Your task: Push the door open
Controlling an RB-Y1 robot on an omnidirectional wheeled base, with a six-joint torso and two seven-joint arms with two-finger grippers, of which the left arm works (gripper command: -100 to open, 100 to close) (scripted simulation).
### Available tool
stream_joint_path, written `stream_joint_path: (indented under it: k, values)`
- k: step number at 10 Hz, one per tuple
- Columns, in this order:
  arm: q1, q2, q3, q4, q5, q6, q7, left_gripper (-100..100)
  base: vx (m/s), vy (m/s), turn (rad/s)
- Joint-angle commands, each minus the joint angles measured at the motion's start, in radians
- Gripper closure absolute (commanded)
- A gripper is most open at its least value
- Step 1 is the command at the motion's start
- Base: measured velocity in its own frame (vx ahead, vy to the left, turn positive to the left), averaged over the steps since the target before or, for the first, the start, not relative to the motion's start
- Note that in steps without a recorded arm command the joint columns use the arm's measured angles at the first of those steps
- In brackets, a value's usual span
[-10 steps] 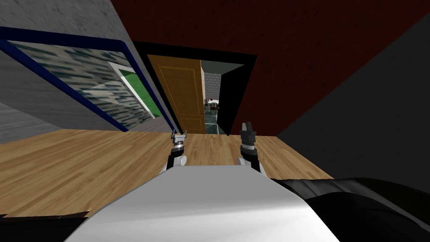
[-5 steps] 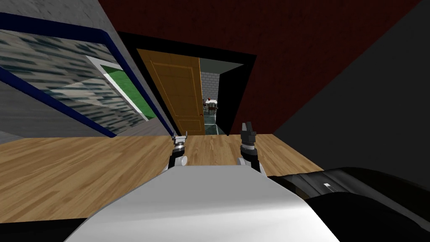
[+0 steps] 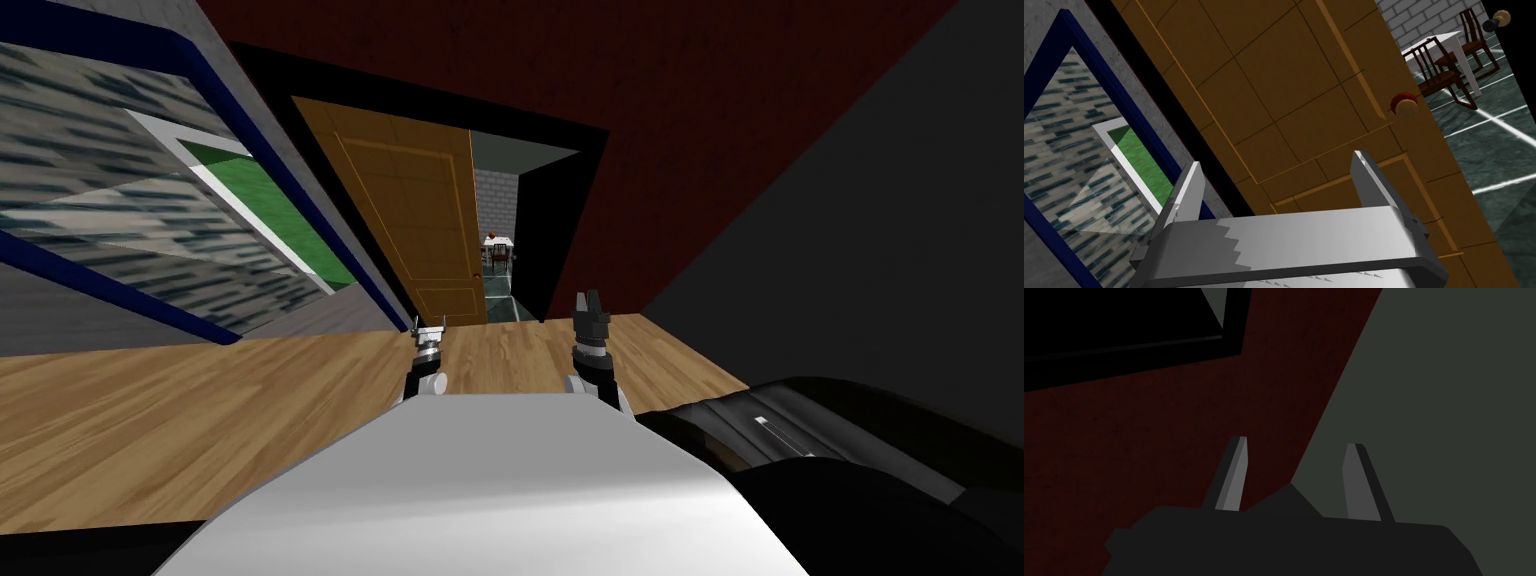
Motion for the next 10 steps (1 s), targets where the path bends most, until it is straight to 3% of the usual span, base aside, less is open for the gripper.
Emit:
stream_joint_path:
  k: [1,10]
  values:
    - [-0.012,-0.002,-0.001,0.028,0.012,-0.005,0.013,-100,0.051,0.113,-0.133]
    - [-0.060,-0.025,-0.012,0.199,0.103,-0.045,0.109,-100,0.110,0.142,-0.145]
